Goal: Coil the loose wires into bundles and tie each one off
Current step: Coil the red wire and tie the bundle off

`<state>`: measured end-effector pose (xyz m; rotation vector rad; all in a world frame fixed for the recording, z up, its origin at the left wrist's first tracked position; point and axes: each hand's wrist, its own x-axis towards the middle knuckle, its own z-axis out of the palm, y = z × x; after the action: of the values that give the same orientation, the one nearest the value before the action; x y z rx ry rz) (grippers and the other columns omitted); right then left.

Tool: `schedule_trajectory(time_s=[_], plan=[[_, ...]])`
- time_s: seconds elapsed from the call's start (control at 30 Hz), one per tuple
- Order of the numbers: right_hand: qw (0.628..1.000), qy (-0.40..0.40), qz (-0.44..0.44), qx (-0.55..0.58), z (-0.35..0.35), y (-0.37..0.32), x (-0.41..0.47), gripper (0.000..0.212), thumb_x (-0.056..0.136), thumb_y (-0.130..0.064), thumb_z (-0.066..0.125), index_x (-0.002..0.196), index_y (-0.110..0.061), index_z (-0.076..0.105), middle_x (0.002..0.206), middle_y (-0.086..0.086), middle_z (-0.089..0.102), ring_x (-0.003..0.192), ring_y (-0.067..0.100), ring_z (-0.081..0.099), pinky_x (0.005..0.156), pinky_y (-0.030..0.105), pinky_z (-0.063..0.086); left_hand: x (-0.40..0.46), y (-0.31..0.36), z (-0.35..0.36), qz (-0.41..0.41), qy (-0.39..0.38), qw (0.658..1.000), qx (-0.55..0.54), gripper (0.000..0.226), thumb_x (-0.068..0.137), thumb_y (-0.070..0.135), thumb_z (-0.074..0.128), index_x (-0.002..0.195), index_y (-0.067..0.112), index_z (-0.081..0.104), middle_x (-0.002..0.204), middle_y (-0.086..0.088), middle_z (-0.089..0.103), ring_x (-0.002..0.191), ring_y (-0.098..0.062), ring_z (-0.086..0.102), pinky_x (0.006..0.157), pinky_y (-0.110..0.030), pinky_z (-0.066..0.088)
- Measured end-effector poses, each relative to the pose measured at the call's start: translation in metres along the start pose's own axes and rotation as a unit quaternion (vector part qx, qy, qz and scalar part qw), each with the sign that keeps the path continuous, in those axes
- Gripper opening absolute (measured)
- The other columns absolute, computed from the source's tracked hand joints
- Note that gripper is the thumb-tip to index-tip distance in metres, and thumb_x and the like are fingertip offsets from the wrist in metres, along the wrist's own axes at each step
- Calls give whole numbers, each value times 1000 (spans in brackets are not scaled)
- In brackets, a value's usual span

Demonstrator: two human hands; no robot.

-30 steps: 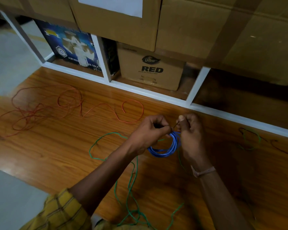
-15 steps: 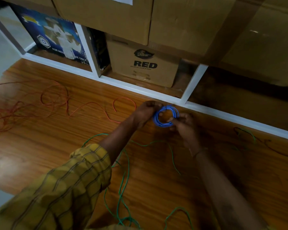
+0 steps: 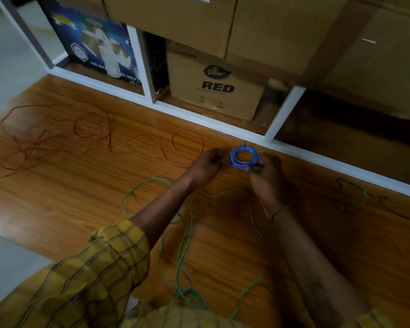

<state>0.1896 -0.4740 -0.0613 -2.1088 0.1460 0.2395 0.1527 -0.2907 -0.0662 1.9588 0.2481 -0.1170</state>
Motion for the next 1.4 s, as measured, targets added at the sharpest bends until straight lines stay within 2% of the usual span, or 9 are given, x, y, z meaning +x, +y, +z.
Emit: schedule_trajectory(time_s=[0.13, 0.23, 0.4, 0.53, 0.73, 0.87, 1.1, 1.23, 1.4], plan=[[997, -18, -61, 51, 12, -9, -24, 43, 95, 5, 62, 137, -6, 57, 131, 5, 60, 117, 14, 58, 93, 19, 42, -42, 1, -8, 15, 20, 999, -24, 29, 100, -13, 52, 126, -7, 64, 112, -8, 65, 100, -7, 60, 81, -8, 45], [989, -62, -86, 99, 27, -20, -39, 31, 94, 3, 66, 124, -2, 64, 122, 10, 66, 115, 20, 62, 96, 25, 46, -76, -7, -19, 28, 3, 999, -32, 27, 102, -12, 51, 125, -10, 65, 109, -6, 64, 79, 17, 59, 79, -6, 45], [983, -117, -72, 122, 73, -24, -51, 24, 93, -1, 68, 115, -9, 68, 109, 9, 71, 103, 22, 68, 102, 43, 54, -122, -20, -54, -4, 11, 995, -99, 21, 100, 3, 57, 119, 1, 66, 104, -15, 63, 93, -21, 58, 84, -32, 48], [985, -123, -49, 115, 113, -36, -47, 19, 92, -13, 71, 111, -9, 69, 104, 10, 71, 96, 24, 68, 97, 50, 55, -132, -35, -89, 11, 25, 992, -126, 21, 106, -7, 51, 123, -12, 61, 109, -21, 67, 91, -16, 65, 82, -18, 54], [996, -5, 16, -90, 166, -47, -18, 60, 77, -61, 69, 93, -3, 71, 93, 22, 74, 89, 42, 74, 75, 52, 62, -121, -51, -144, 21, 25, 984, -174, 20, 108, -3, 51, 122, -11, 62, 111, -25, 71, 100, -23, 69, 89, -25, 58], [952, 94, 34, -289, 185, -61, -6, 69, 89, -41, 71, 138, 4, 50, 136, 28, 56, 122, 45, 59, 94, 51, 53, -112, -68, -172, 6, 13, 983, -181, 19, 108, -4, 51, 121, -12, 61, 108, -19, 70, 92, -13, 70, 82, -18, 58], [940, 111, 39, -321, 206, -64, 7, 42, 91, -19, 62, 128, 1, 56, 120, 23, 63, 104, 39, 66, 81, 48, 58, -88, -85, -215, 20, -24, 976, -216, 15, 108, -3, 52, 117, -3, 64, 108, -14, 70, 95, -13, 73, 85, -21, 60], [980, 61, 41, -184, 196, -73, 0, 17, 91, -5, 55, 88, -18, 65, 93, 6, 63, 87, 28, 63, 79, 42, 54, -67, -78, -236, 48, -15, 975, -219, 17, 108, 0, 52, 108, 8, 66, 105, -11, 73, 91, -14, 74, 84, -27, 63], [998, 52, -13, 28, 187, -104, -19, 19, 104, -17, 54, 117, -17, 68, 116, -3, 64, 104, 14, 60, 83, 29, 46, -37, -74, -258, 77, 41, 992, -94, 18, 107, 23, 61, 123, 15, 64, 129, -3, 68, 122, -18, 64, 100, -40, 58]])
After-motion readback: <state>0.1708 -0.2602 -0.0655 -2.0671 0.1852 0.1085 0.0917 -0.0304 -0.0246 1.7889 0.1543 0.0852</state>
